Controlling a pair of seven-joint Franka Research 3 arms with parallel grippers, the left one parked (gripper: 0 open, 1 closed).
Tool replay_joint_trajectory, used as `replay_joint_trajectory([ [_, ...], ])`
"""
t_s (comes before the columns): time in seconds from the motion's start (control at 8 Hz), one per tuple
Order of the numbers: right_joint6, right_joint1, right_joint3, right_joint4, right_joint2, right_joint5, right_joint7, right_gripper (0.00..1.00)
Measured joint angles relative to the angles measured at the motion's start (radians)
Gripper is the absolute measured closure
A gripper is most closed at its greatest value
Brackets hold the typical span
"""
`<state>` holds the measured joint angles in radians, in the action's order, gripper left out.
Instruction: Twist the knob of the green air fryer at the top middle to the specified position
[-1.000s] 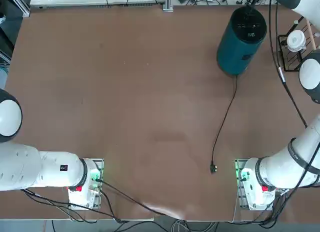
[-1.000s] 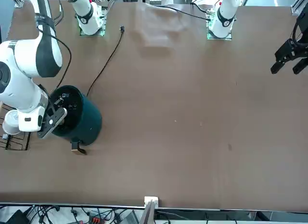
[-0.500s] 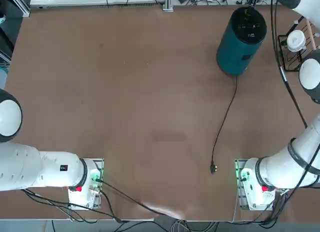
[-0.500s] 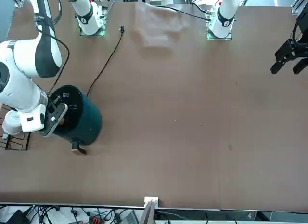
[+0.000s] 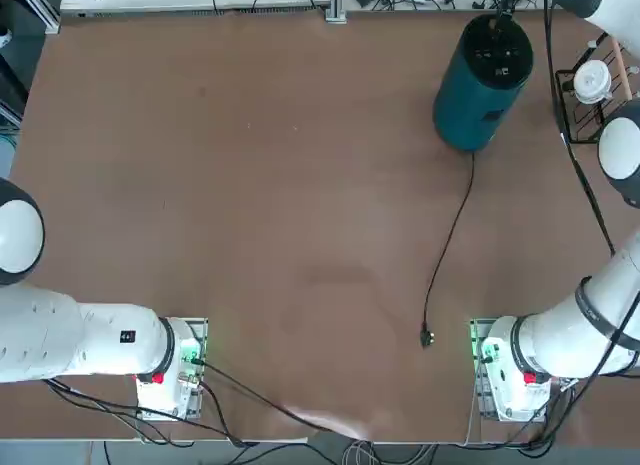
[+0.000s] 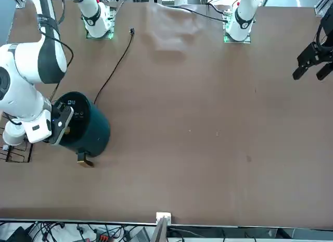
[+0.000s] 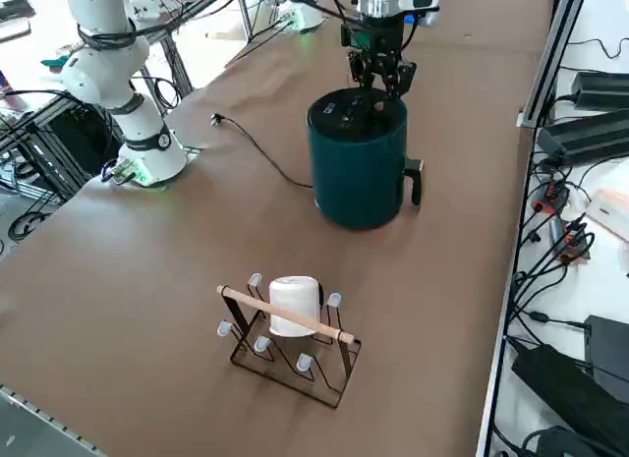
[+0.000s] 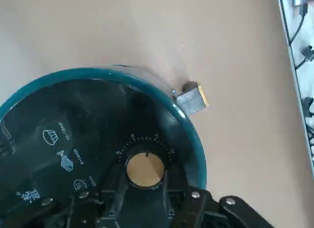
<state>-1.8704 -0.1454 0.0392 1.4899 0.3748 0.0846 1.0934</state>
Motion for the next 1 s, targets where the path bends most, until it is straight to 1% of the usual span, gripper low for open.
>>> replay_joint_trajectory([
  [0.38,-0.001,0.000,0.000,0.000,0.000,0.000,0.033,0.55],
  [0.75,-0.021,-0.016,-0.004,0.001,0.001,-0.044,0.033,0.04],
  [0.88,-0.022,-0.019,-0.004,0.001,0.001,-0.047,0.033,0.00],
  [1.0,-0.022,-0.019,-0.004,0.001,0.001,-0.048,0.033,0.00],
])
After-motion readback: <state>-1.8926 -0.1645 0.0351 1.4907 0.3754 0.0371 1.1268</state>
